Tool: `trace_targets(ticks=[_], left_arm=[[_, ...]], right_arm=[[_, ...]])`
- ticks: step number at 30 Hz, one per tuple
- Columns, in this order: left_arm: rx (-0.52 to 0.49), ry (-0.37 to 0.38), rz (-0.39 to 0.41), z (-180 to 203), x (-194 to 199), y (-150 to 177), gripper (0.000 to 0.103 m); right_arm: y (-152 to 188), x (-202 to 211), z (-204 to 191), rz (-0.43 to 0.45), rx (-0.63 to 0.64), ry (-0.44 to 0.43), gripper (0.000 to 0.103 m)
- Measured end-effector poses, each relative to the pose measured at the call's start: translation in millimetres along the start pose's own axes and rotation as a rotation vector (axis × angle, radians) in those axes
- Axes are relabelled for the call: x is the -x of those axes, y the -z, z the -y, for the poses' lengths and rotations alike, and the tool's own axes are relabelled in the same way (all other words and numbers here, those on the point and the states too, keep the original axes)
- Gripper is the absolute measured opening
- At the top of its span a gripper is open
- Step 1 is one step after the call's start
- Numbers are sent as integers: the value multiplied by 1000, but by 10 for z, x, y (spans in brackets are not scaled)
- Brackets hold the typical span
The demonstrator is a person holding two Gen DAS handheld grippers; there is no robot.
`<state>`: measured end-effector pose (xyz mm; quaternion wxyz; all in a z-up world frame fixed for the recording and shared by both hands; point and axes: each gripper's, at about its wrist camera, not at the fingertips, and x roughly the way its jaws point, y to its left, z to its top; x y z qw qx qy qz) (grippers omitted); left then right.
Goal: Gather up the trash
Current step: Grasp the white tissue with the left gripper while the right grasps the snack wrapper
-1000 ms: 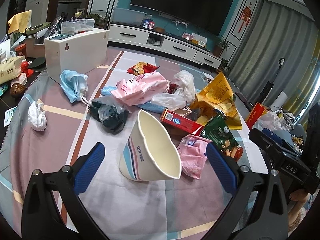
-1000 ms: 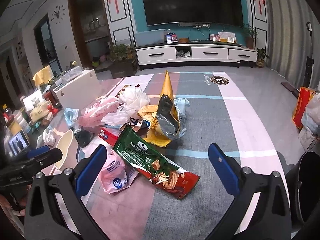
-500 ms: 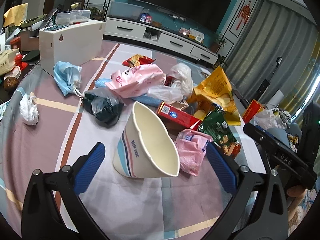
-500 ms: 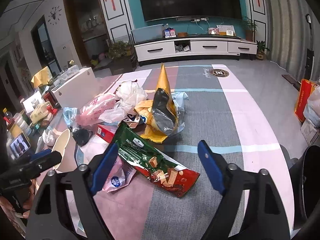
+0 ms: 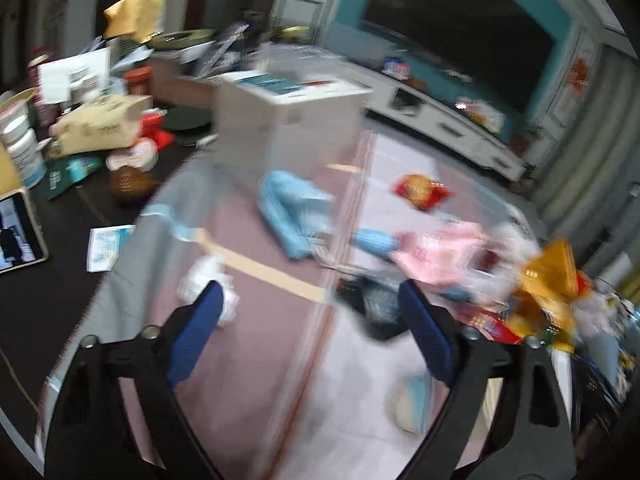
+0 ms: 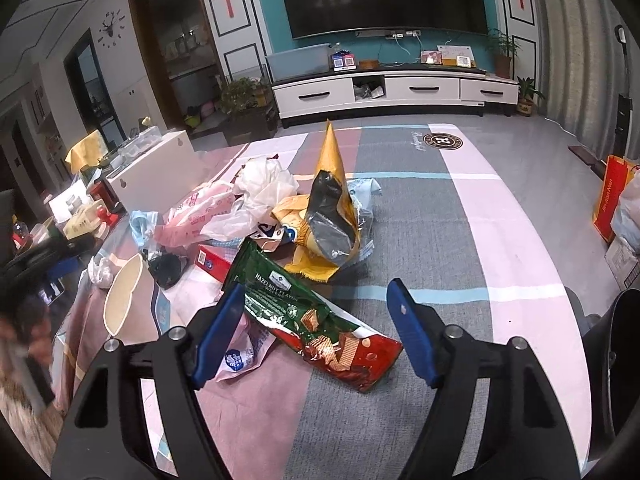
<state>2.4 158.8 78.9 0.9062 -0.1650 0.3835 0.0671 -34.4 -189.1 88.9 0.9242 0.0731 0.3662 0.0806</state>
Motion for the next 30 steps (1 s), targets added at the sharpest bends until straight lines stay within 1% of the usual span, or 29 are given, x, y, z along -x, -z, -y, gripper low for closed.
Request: trace_targets(ticks=[1,3,5,7,9,12,14,16,18,19,21,22,24,25,27,30], left_arm=[[12,-35,-10,-85,-84,-33,82],[27,-66,-19,-194,-204,-68,82],[37,-80,-36,-289,-305,-96,81],[40,-84,-59,-331,-406,-106,76],[27,-104,-71,-362,-502,-106,72],[21,-145,-87,-405,-611,-95,69],[24,-151,-95,-428,-650,-84,68],[29,-163,-101,-451,-668,-75,64],[39,-180,-104,-484,-689,-66,55],[45,-187,-105,-500,-695,-63,52],[60,-207,-104,-539,-705,-55,43],[61,-222,-100,-550,-709,-50,40],[54,-245,-95,-549,-715,-44,30],[54,-255,-87,-553,-715,-42,29],[72,-248,-79,-562,-699,-39,25],[92,-241,-74,-574,-681,-34,23]], right_arm=[[1,-4,-1,-1,1,2,74],[-1,-4,-1,-2,0,4,74],[-2,-7,1,-2,-1,7,74],[1,-13,-9,-3,1,12,74],[5,-22,-21,-5,5,15,74],[16,-33,-33,-10,12,16,74],[17,-44,-45,-11,14,18,74],[18,-43,-45,-11,12,17,74],[21,-46,-46,-11,10,18,74],[23,-46,-43,-11,9,20,74],[27,-47,-39,-11,8,22,74],[27,-47,-38,-11,7,21,74],[33,-64,-28,-18,4,21,74],[37,-71,-17,-21,1,23,74],[45,-104,9,-33,-1,27,74],[66,-201,77,-77,-4,50,74]])
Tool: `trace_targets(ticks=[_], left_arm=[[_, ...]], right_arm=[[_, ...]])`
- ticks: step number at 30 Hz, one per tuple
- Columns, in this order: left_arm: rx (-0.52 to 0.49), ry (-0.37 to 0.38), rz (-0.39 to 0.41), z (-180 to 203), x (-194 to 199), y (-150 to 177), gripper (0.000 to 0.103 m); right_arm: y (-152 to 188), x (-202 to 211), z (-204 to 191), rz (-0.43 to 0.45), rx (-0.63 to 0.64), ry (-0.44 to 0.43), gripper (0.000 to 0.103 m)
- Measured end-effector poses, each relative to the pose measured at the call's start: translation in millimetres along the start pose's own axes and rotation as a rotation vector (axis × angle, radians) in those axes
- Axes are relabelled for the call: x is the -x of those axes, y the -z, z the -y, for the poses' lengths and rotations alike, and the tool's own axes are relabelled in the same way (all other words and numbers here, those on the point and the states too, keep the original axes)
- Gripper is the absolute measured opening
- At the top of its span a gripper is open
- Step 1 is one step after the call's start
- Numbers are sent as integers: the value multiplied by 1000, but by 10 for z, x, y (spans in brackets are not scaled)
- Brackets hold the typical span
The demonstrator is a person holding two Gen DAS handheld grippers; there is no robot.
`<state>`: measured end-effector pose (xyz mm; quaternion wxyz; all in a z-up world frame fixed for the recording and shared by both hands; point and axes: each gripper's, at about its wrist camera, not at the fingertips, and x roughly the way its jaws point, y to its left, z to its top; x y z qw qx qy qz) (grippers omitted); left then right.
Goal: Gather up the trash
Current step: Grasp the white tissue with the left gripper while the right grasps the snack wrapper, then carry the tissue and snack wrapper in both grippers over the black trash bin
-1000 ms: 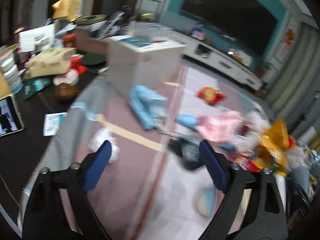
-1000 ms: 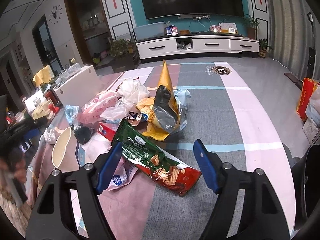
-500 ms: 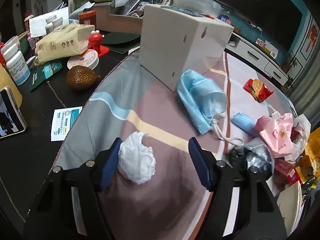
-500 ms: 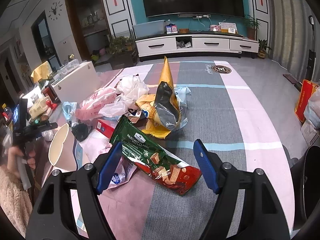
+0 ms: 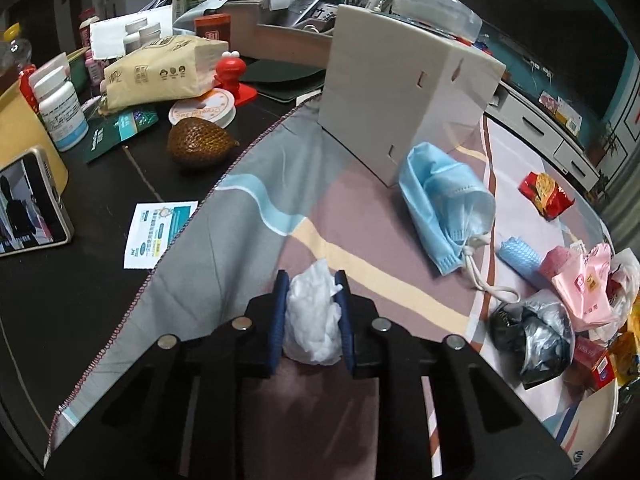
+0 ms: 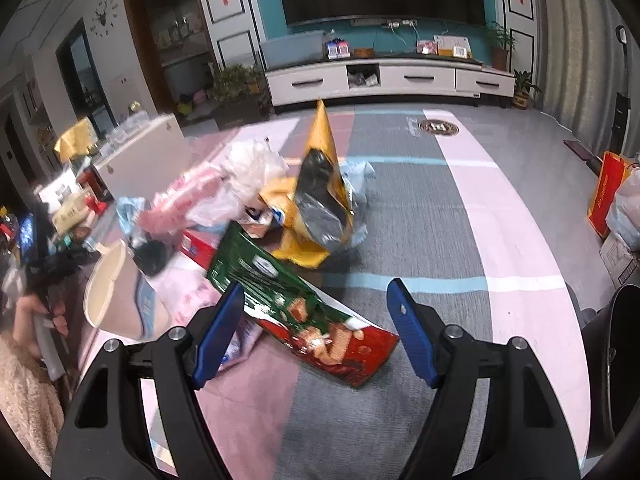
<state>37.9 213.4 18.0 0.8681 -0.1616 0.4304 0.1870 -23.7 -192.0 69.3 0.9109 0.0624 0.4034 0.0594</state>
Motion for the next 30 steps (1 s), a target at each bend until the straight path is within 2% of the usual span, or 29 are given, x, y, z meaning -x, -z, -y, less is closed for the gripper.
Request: trace_targets(ticks=[6,10,14,15,17,20,22,25,30], left_arm=[[15,38,-13,51,43,19,22],[-9,56,-5,147,108,50,22],[-33,112,18,274,263,94,22],[-39,123,22,299,299,113,22],[-64,151,38,384,391,153,22],[-101,177,56,513,504,218,22],[-109,217,57,575,579,261,22],[-108,256,68,607,714,293,22],[-109,335,149,699,1177,333,22]], right_arm=[[53,-195,80,-56,-14,6,74],[76,-267,-31,-69,44,-39,74],[98,-403,-38,-100,42,-42,72],[102,-417,-29,-106,36,-55,68],[107,-427,-19,-117,30,-76,47],[130,-402,-28,-122,48,-66,31],[139,-370,-27,-123,44,-89,24],[114,-247,-39,-97,36,-111,21],[31,122,-13,-3,9,-162,21]])
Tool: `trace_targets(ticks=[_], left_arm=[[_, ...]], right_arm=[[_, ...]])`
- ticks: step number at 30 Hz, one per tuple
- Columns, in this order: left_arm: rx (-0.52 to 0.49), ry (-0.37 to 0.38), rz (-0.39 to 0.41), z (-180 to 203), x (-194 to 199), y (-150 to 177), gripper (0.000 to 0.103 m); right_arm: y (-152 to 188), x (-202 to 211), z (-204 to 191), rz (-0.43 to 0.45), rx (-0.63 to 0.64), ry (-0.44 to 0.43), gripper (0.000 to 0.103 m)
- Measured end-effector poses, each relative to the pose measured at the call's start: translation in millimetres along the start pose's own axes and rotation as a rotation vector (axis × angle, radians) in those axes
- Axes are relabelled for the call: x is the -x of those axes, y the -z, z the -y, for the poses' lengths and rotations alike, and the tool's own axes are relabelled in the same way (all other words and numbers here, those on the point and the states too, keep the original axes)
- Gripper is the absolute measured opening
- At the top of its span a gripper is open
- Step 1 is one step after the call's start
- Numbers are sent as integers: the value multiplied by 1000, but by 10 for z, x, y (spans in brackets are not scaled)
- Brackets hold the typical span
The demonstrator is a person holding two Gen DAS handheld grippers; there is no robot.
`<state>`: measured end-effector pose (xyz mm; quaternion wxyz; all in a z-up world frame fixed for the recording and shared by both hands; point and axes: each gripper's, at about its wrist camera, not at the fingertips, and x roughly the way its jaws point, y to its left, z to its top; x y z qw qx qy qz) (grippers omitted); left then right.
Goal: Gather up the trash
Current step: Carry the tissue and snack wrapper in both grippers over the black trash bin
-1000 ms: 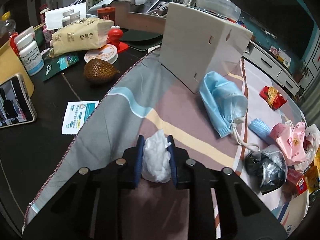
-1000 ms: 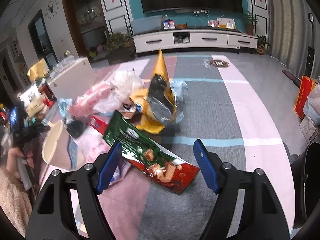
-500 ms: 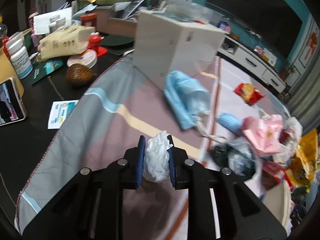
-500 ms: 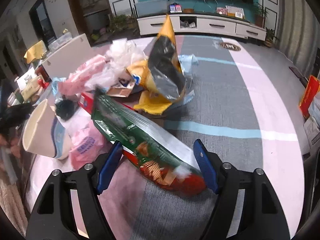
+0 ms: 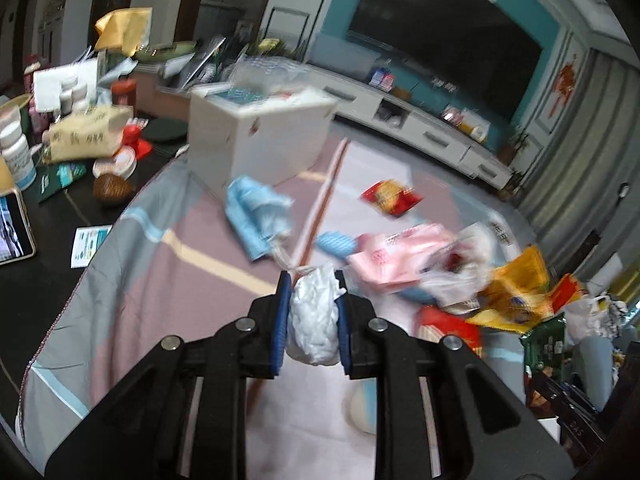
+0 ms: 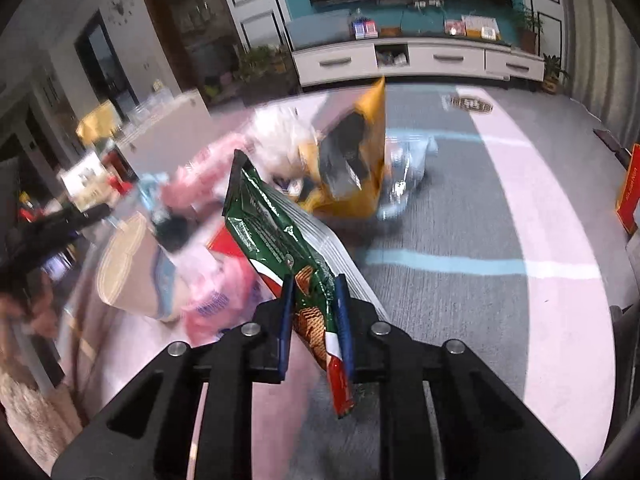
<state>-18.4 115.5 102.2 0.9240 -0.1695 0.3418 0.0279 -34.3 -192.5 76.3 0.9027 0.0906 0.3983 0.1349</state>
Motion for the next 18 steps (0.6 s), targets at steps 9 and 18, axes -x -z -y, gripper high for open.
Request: trace_targets(ticks=[9,18], left_arm=[[-97,160,79,742,608,41,22],[-178,316,85,1476,876,305,22]], right_arm=[[-79,536,198,118,-72,-14,21],[-69,1038,351,234,-133,69,21]])
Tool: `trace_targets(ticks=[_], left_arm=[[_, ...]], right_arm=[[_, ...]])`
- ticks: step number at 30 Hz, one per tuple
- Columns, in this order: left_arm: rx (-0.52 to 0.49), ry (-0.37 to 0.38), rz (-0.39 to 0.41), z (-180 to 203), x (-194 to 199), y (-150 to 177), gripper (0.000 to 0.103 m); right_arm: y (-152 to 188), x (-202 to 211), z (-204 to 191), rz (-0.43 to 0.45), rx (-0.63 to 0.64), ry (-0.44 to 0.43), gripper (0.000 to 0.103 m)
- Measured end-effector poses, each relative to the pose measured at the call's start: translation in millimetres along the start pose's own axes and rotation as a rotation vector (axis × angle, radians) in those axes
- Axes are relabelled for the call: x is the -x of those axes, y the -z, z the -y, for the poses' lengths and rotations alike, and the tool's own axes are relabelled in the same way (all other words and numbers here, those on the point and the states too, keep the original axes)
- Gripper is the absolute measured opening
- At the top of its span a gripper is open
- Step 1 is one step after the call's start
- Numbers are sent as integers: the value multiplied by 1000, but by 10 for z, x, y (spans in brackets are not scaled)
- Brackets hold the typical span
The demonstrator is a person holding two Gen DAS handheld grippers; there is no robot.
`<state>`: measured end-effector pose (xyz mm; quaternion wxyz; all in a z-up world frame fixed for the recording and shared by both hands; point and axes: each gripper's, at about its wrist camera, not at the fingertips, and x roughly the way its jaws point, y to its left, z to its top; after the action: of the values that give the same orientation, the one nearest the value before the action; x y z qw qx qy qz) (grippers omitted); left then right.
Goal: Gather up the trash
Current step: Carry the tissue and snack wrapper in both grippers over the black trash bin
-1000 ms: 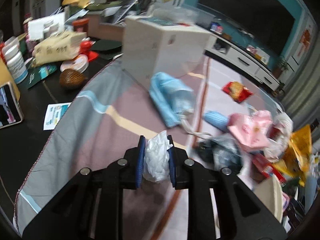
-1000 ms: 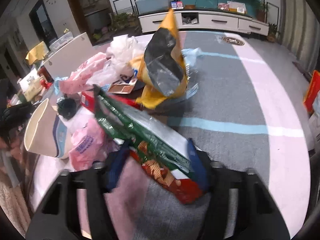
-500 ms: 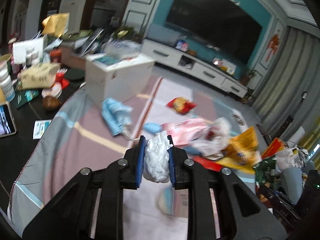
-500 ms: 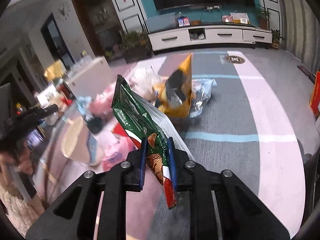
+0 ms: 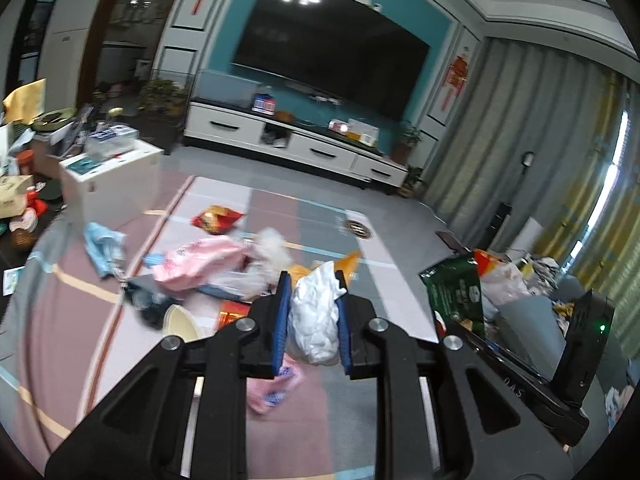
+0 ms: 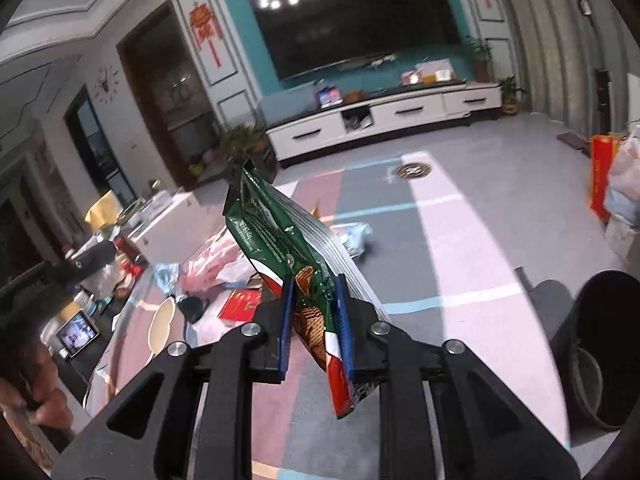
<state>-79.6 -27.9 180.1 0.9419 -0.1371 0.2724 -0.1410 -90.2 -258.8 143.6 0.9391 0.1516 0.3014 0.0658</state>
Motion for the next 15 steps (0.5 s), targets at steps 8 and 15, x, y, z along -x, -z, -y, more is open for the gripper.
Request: trace_targets(ticks=[8,15], left_arm=[[-18,46,-3,375,-24,169,22],[-61,73,-36,667,-121,312,22]], right_arm=[[17,253,91,61,-24,19,21],[27,378,246,100,-50,50,21]])
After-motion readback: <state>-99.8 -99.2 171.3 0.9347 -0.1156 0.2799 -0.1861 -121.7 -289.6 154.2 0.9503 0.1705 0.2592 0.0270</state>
